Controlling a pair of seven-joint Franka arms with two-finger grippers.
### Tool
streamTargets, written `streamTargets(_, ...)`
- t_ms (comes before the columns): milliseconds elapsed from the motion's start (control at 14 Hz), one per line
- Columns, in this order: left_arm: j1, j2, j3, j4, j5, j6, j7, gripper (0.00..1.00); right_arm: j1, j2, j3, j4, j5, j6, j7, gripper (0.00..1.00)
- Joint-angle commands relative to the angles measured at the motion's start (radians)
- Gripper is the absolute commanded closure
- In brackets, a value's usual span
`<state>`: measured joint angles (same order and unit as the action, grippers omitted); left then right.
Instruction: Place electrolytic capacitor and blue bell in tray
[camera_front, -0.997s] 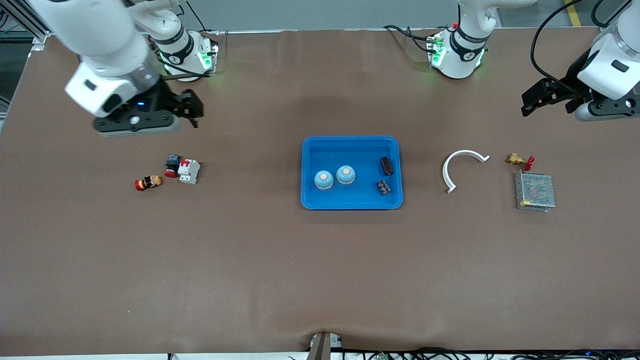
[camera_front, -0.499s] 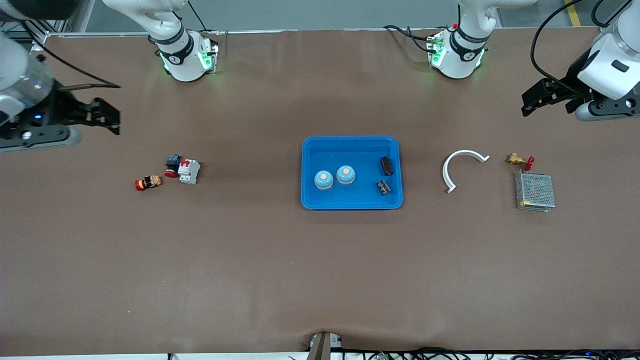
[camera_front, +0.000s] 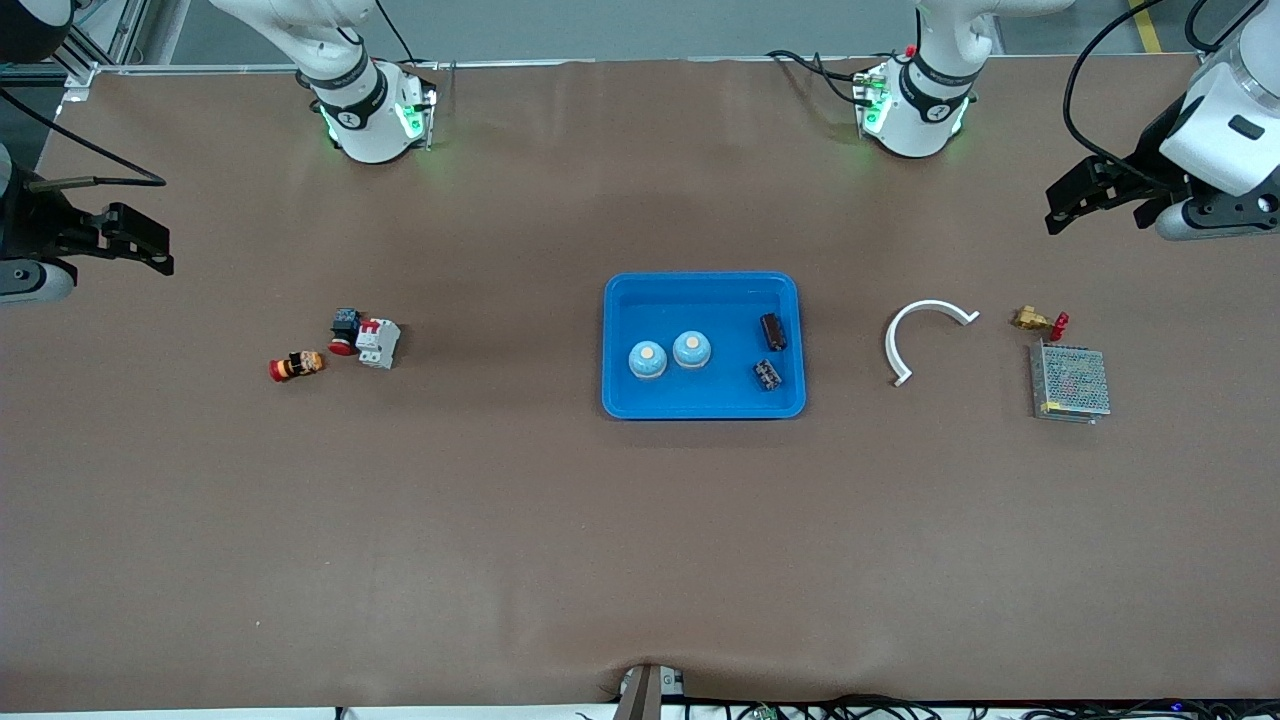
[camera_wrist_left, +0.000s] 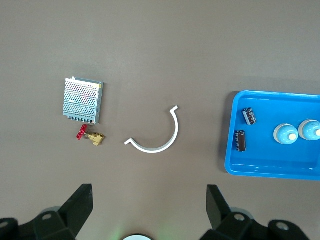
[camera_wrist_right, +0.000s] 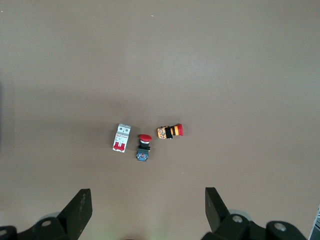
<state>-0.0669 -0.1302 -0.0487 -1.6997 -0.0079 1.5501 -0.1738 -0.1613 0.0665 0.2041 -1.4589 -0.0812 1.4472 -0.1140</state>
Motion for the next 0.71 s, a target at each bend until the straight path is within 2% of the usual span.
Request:
streamTargets(0, -0.001, -0.014, 0.000, 0.000, 0.011, 0.002, 0.014, 0.00, -0.024, -0.024, 0.017, -0.021, 0.021, -0.001, -0.012, 0.00)
streamTargets(641, 0.001, -0.002, 0.001, 0.037, 0.009, -0.015, 0.010, 0.00, -0.020, -0.022, 0.020, -0.021, 0.023, 0.002, -0.010, 0.00)
